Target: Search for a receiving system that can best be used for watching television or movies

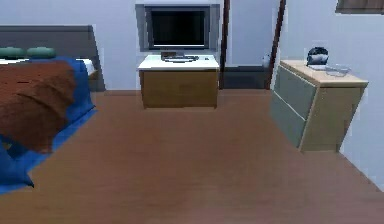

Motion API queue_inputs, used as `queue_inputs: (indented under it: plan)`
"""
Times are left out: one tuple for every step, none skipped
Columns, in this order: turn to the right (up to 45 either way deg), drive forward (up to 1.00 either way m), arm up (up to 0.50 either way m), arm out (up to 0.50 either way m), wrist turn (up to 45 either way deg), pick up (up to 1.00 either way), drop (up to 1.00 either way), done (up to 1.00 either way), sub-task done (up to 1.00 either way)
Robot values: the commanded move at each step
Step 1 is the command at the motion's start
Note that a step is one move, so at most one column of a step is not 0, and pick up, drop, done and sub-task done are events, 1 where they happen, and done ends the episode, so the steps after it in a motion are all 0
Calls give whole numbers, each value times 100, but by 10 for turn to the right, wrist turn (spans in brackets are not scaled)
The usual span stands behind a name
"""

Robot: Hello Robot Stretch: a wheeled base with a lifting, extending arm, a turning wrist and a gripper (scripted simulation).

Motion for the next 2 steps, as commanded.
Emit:
queue_inputs:
  plan:
    - [450,0,0,0,0,0,0,0,0]
    - [450,0,0,0,0,0,0,0,0]
